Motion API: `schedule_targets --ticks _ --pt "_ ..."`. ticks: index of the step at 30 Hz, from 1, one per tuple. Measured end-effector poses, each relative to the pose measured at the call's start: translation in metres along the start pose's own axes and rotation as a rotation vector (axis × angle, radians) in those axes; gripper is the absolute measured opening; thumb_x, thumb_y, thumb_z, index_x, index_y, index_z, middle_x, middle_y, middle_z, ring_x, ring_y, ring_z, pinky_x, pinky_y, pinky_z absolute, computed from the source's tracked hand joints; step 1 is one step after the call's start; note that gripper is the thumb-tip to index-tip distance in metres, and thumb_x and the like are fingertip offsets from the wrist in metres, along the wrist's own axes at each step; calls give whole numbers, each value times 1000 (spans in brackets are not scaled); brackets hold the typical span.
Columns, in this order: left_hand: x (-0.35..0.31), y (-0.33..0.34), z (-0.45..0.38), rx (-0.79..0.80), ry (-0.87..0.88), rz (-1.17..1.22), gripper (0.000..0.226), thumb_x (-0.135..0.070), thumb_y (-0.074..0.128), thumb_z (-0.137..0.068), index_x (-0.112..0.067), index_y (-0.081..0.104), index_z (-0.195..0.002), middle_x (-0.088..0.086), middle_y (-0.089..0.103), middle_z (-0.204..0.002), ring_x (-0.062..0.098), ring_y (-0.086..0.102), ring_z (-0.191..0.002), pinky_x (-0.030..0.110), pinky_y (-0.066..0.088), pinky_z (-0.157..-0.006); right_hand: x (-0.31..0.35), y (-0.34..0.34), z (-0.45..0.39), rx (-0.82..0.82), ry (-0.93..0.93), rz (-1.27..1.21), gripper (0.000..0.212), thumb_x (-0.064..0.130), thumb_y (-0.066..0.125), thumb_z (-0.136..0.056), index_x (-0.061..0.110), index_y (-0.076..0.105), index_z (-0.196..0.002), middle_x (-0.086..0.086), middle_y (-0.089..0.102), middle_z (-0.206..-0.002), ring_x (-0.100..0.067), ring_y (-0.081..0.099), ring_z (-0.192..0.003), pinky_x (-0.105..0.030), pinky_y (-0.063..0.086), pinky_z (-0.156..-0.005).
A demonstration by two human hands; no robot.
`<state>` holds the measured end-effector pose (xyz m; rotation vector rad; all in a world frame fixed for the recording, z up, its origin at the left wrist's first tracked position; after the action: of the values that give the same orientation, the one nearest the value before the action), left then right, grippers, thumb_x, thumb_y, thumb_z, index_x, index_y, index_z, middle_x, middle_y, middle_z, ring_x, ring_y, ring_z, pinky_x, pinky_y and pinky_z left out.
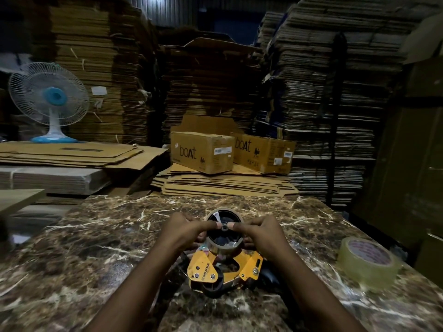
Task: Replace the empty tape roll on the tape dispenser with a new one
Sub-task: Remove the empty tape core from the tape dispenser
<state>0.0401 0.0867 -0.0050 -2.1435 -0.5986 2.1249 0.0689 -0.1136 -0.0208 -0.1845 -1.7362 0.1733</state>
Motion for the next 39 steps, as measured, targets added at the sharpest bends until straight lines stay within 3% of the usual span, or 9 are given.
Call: schedule_targets --ticks 4,10,13,17,24,29,33,36,39 --pt "0 -2 0 -38 25 -53 37 -34 88 -63 -3 71 -73 12 73 -77 25 72 -71 45 62 -69 4 1 2 -54 -43 61 36 30 92 -66 -1 75 -68 -12 73 -62 -23 72 -55 -35 61 -55" --pt "2 -4 0 9 -9 -10 36 -26 88 -66 -1 69 -83 11 72 -85 20 70 -76 31 55 -59 0 4 1 -39 -43 113 41 38 91 -64 0 75 -65 -11 71 -58 -29 71 -54 -44 60 -57" --pt "4 -3 -1 17 -23 -9 38 -29 87 -67 -2 69 -87 10 73 -87 22 71 -81 35 58 -67 -2 5 -1 -12 -2 53 43 28 91 -68 -8 67 -69 -12 65 -57 -24 65 -49 -34 54 -50" --pt "10 -2 -7 45 -76 -41 41 -31 86 -67 0 70 -89 11 72 -83 22 70 -74 31 52 -62 0 10 -3 68 95 44 35 16 88 -73 4 55 -73 -11 56 -55 -22 57 -42 -29 49 -44" --pt "18 3 -15 70 -171 -15 36 -24 80 -75 0 64 -97 10 66 -86 19 64 -72 28 47 -59 -3 14 -11 54 160 124 46 20 89 -67 -12 66 -91 -15 63 -64 -26 62 -46 -35 55 -52" --pt "27 7 -26 127 -198 23 74 -32 83 -61 4 59 -122 16 68 -108 21 66 -79 22 49 -50 -7 18 -18 78 192 173 44 27 90 -63 -5 68 -84 -13 66 -65 -28 65 -51 -45 60 -60" --pt "30 9 -33 156 -216 41 89 -27 85 -50 5 54 -128 18 68 -109 22 66 -78 21 51 -51 -11 24 -23 129 235 231 71 47 86 -39 0 69 -89 -15 71 -77 -31 72 -66 -54 63 -70" --pt "35 9 -38 173 -229 60 110 -34 83 -25 1 55 -126 15 71 -100 21 62 -71 29 48 -62 -10 26 -25 132 257 239 66 41 87 -53 -1 67 -99 -13 71 -79 -27 71 -63 -41 63 -63" --pt "35 11 -38 199 -250 78 97 -25 84 -36 3 54 -124 16 70 -93 24 59 -74 35 45 -68 -12 26 -26 122 274 261 71 42 86 -52 0 65 -105 -14 72 -88 -28 72 -70 -34 60 -60"
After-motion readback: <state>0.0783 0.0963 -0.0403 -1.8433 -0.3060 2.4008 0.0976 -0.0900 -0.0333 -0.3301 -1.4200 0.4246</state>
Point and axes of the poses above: each hand's wrist, its own z-axis away from the middle knuckle, its own y-axis out of the palm, x = y × z, the point moved 4 cm from there along -z, towards the middle knuckle
